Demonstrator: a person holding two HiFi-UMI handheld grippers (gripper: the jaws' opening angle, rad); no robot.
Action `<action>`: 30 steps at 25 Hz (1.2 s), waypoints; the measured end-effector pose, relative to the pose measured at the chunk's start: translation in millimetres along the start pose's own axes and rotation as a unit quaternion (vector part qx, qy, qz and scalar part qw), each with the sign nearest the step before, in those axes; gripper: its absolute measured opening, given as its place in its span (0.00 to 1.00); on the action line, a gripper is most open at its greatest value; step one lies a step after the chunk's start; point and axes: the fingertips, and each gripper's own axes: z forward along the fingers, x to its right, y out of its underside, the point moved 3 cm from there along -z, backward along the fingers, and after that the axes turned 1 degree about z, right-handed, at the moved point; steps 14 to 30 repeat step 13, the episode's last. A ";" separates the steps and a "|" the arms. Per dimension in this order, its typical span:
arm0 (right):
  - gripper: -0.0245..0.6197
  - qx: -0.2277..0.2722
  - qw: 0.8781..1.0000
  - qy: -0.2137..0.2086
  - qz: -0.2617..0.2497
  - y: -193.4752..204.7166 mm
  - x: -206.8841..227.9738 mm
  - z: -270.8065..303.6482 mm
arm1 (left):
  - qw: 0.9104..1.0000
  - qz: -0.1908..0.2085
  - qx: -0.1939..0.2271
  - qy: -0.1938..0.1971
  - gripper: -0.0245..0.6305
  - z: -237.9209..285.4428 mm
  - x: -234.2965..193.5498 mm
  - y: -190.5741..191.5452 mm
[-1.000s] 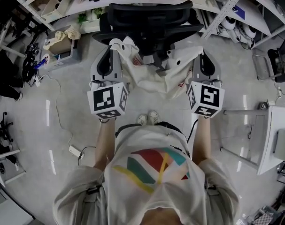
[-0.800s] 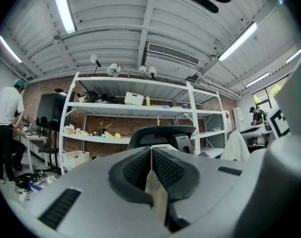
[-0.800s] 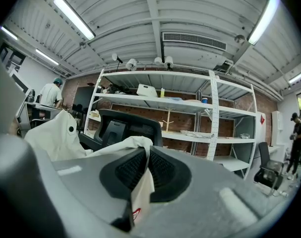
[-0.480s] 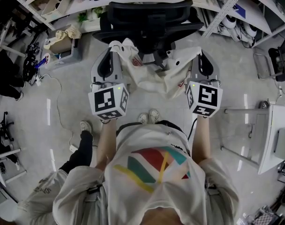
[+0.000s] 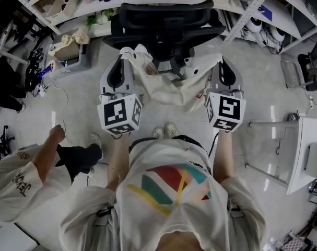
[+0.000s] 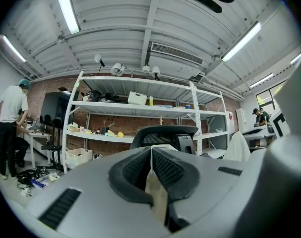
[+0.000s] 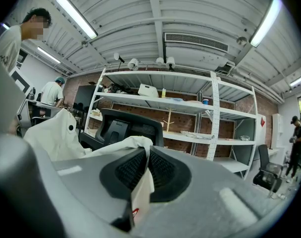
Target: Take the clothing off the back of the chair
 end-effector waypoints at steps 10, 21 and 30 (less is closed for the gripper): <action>0.05 0.001 1.000 -0.004 -0.007 -3.7 -1.1 1.1 | 1.000 -0.003 0.001 -0.005 0.06 0.5 -2.5 -2.7; 0.05 -0.001 1.000 -0.008 -0.009 -3.8 -3.1 0.3 | 1.000 -0.004 -0.002 -0.006 0.07 -0.7 -2.8 -3.2; 0.05 -0.001 1.000 -0.008 -0.009 -3.8 -3.1 0.3 | 1.000 -0.004 -0.002 -0.006 0.07 -0.7 -2.8 -3.2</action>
